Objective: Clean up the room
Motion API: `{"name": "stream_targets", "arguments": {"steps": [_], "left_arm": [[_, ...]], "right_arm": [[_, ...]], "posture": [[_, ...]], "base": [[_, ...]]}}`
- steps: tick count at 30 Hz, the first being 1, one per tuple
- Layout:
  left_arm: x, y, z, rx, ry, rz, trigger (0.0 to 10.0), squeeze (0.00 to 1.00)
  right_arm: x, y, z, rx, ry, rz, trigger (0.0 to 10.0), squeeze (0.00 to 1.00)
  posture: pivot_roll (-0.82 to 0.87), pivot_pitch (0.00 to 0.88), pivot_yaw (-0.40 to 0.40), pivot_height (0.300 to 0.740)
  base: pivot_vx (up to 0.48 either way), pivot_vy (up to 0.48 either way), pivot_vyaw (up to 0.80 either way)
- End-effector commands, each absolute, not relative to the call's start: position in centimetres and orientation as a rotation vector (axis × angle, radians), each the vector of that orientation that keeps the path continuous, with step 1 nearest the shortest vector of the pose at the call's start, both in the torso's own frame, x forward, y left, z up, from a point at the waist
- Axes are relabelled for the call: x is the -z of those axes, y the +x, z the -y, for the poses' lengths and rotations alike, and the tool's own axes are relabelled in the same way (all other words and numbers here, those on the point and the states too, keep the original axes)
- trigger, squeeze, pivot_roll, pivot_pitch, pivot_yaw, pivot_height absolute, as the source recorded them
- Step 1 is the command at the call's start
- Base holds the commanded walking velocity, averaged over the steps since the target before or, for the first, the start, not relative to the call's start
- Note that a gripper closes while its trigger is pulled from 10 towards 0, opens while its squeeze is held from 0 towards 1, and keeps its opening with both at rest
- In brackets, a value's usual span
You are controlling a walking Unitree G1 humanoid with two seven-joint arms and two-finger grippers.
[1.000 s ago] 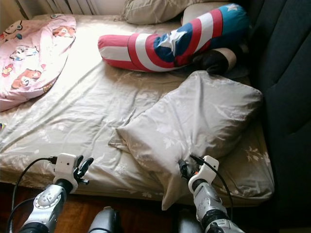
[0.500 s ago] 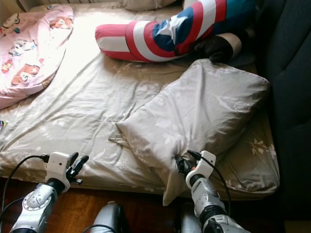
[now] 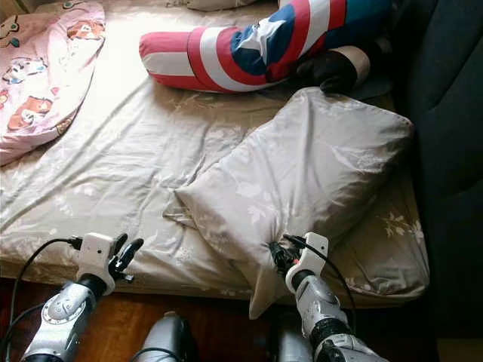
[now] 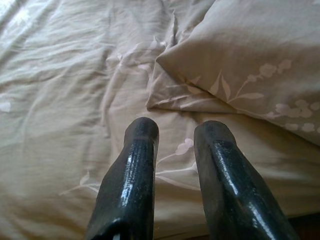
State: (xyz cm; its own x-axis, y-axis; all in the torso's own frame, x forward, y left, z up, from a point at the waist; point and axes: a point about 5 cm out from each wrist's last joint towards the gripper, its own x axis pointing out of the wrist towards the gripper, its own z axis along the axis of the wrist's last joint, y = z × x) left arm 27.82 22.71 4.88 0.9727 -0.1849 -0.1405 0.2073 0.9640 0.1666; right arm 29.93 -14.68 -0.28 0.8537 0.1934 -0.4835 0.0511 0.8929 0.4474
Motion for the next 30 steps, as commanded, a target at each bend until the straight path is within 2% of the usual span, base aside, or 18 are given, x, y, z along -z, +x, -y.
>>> {"name": "stream_targets", "arguments": {"steps": [1, 18, 30], "left_arm": [[-4.4, 27.3, -23.2, 0.182, 0.175, -0.15, 10.0, 0.0], [-4.5, 27.7, -23.1, 0.169, 0.171, -0.16, 10.0, 0.0], [-4.6, 28.4, -23.1, 0.151, 0.162, -0.159, 10.0, 0.0]], "right_arm": [[2.2, 27.9, 12.7, -0.143, 0.467, -0.665, 0.0, 0.0], [2.5, 27.7, 13.0, -0.125, 0.464, -0.67, 0.0, 0.0], [2.3, 27.9, 14.6, -0.079, 0.445, -0.656, 0.0, 0.0]], "posture": [[0.09, 0.288, 0.092, 0.653], [0.09, 0.266, 0.081, 0.653], [0.06, 0.222, 0.052, 0.653]], "base": [[0.0, 0.0, 0.0], [0.0, 0.0, 0.0], [0.0, 0.0, 0.0]]}}
